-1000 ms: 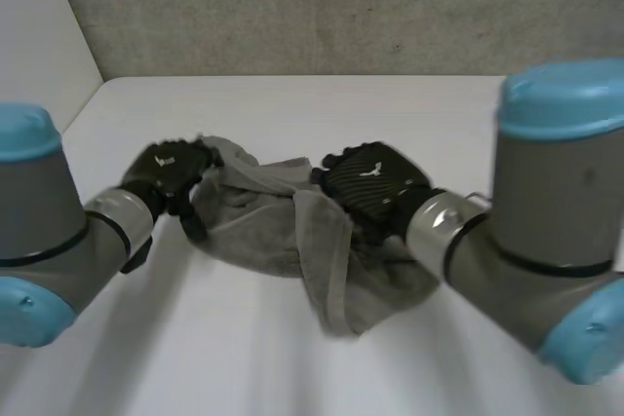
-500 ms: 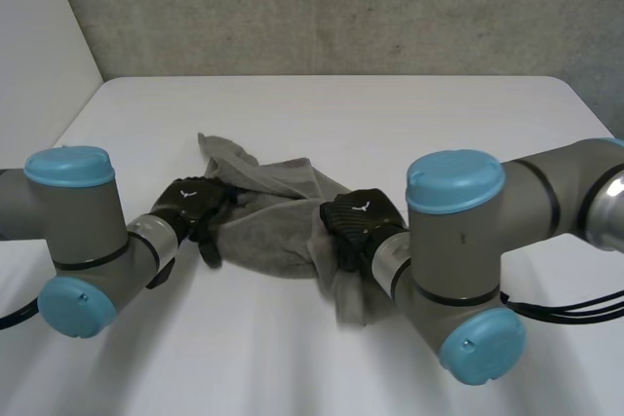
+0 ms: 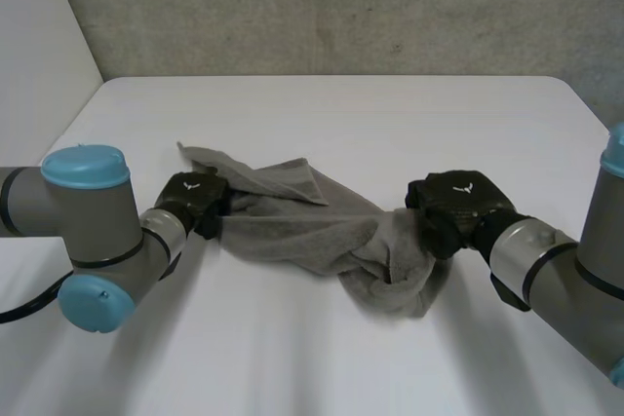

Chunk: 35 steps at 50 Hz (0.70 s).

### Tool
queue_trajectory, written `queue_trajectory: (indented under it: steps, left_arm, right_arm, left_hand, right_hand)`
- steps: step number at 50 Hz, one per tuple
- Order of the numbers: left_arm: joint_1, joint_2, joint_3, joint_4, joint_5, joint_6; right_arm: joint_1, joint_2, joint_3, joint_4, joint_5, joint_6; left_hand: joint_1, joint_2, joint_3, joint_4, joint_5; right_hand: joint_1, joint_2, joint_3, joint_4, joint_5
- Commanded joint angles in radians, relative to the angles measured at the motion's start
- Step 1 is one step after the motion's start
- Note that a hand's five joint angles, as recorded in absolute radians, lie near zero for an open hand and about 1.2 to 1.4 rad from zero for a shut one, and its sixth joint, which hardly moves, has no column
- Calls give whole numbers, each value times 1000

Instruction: Fold the towel.

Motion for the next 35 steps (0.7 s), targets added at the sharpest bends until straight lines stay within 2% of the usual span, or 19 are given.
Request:
queue_trajectory:
  steps: [1, 3, 14, 16, 17, 19, 20, 21, 22, 23, 25, 27, 28, 30, 33, 35]
  left_arm:
    - [-20, 86, -30, 4, 6, -9]
    - [-23, 99, -41, 7, 7, -9]
    - [-43, 173, -105, 8, 13, -9]
    - [-43, 196, -125, 8, 13, -9]
    - [-43, 217, -143, 8, 13, -7]
    - [-44, 236, -163, 8, 15, -6]
    - [-47, 256, -183, 8, 15, -6]
    - [-47, 256, -183, 8, 15, -6]
    - [-55, 279, -202, 8, 15, -6]
    - [-63, 309, -220, 8, 15, -6]
    - [-69, 337, -240, 8, 15, -6]
    - [-75, 360, -261, 10, 15, -6]
    - [-78, 380, -280, 10, 15, -6]
    - [-84, 395, -297, 10, 15, -4]
    - [-99, 422, -324, 10, 13, -4]
    - [-107, 432, -341, 10, 13, -3]
  right_arm:
    - [-8, 2, 58, 6, -15, -147]
    - [-17, 1, 79, 5, -9, -225]
    - [-39, -9, 87, 57, -3, -358]
    - [-88, -10, 85, 168, -3, -493]
    - [-88, -10, 85, 169, -3, -493]
    - [-149, -15, 64, 299, -1, -628]
    - [-149, -15, 64, 299, -1, -628]
    - [-169, -19, 39, 334, -9, -647]
    - [-169, -19, 39, 335, -9, -647]
    - [-181, -30, 1, 336, -1, -620]
    - [-180, -42, -39, 336, 2, -561]
    - [-180, -55, -124, 338, -13, -407]
    - [-180, -55, -125, 338, -13, -406]
    - [-177, -55, -194, 338, -18, -258]
    - [-175, -47, -215, 335, -23, -196]
    - [-145, -4, -235, 324, -44, -98]
  left_hand:
    - [197, 197, 224, 195, 190]
    - [197, 197, 224, 195, 190]
    - [197, 197, 224, 195, 190]
    - [197, 197, 224, 195, 190]
    - [197, 197, 224, 195, 190]
    - [197, 197, 224, 195, 190]
    - [197, 197, 224, 195, 190]
    - [197, 197, 224, 195, 190]
    - [197, 197, 224, 195, 190]
    - [197, 197, 224, 195, 190]
    - [197, 197, 224, 195, 190]
    - [197, 197, 224, 195, 190]
    - [197, 197, 224, 195, 190]
    - [197, 197, 224, 195, 190]
    - [197, 197, 224, 195, 190]
    - [197, 197, 224, 195, 190]
  right_hand:
    - [80, 102, 104, 71, 71]
    - [80, 102, 104, 71, 71]
    - [80, 102, 104, 71, 71]
    - [-333, -311, -309, -342, -342]
    - [-336, -313, -312, -345, -345]
    - [-885, -863, -861, -894, -894]
    - [-888, -865, -864, -897, -896]
    - [-1068, -1046, -1044, -1077, -1077]
    - [-1070, -1047, -1046, -1079, -1079]
    - [-1142, -1119, -1118, -1151, -1150]
    - [-1142, -1119, -1118, -1151, -1150]
    - [-1142, -1119, -1118, -1151, -1150]
    - [-1142, -1119, -1118, -1151, -1150]
    - [-1142, -1119, -1118, -1151, -1150]
    - [-1142, -1119, -1118, -1151, -1150]
    - [-1142, -1119, -1118, -1151, -1150]
